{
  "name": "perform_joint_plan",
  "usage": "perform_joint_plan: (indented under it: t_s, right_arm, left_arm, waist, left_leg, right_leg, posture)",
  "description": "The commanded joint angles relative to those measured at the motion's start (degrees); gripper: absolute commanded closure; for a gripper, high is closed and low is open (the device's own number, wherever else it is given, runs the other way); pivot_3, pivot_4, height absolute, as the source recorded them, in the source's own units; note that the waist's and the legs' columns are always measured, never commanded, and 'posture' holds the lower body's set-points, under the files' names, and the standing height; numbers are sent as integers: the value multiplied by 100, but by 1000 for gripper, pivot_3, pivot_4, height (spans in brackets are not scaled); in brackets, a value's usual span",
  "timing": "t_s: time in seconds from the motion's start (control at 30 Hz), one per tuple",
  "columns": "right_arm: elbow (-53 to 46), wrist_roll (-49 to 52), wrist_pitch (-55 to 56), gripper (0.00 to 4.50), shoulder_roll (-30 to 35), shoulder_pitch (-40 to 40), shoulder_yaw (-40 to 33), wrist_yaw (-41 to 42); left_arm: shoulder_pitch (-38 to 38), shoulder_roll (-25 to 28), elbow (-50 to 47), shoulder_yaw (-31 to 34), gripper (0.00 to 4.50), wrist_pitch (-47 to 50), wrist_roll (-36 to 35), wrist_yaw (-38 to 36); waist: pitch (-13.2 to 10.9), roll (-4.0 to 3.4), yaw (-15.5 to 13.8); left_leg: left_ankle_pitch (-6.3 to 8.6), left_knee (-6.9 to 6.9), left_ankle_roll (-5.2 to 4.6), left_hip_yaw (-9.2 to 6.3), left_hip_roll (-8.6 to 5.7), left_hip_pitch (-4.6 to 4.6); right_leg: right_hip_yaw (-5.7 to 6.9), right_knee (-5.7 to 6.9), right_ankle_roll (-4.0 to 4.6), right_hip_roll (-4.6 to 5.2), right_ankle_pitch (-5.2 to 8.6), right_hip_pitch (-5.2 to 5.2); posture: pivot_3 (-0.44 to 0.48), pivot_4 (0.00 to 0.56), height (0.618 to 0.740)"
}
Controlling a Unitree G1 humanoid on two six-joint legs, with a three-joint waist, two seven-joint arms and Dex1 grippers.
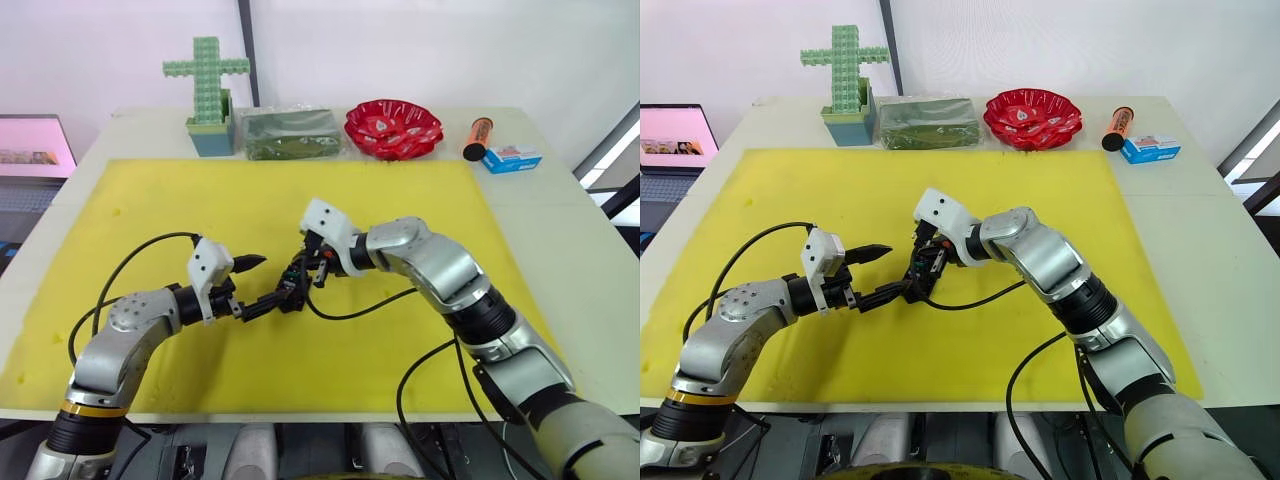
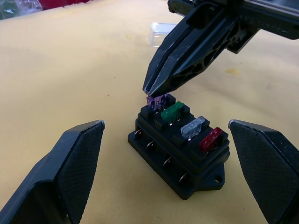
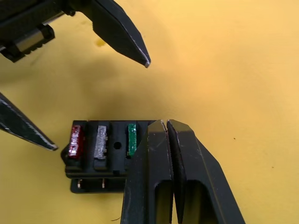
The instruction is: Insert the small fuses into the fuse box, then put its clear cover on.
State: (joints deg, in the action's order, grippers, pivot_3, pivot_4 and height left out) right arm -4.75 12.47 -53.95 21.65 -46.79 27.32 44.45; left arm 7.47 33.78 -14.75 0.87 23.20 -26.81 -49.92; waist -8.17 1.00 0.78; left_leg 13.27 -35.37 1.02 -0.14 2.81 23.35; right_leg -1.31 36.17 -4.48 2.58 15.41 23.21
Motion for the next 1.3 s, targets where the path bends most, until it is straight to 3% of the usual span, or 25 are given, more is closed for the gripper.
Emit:
perform_joint_plan:
  t_s: [0.03,0.6,0.83,1.3]
  right_arm:
    - [53,-67,-11,4447,24,160,182,96]
    - [221,-504,159,4447,-16,799,626,102]
    - [304,-520,370,4447,-58,790,364,154]
    - [-910,295,483,4447,-103,586,-837,277]
  left_arm:
    - [44,49,-174,90,0,-32,-26,-1]
    - [73,77,-170,56,0,-26,28,-8]
    - [44,88,-220,60,0,-10,24,-4]
    - [-16,183,-193,91,0,-70,-18,-159]
  waist:
    - [0,0,0]
    - [14,9,-1]
    - [14,8,0]
    - [6,4,0]
  left_leg:
    - [0,0,0,-1,0,0]
    - [0,6,0,0,0,-23]
    - [1,25,1,4,0,-82]
    - [1,25,1,3,1,-47]
  right_leg:
    - [0,0,0,0,0,-1]
    - [0,-2,9,0,6,-23]
    - [-1,-10,15,2,13,-72]
    - [-2,-7,15,5,13,-37]
  posture:
    - [0,150,740]
    - [0,150,740]
    - [0,150,740]
    - [0,150,740]
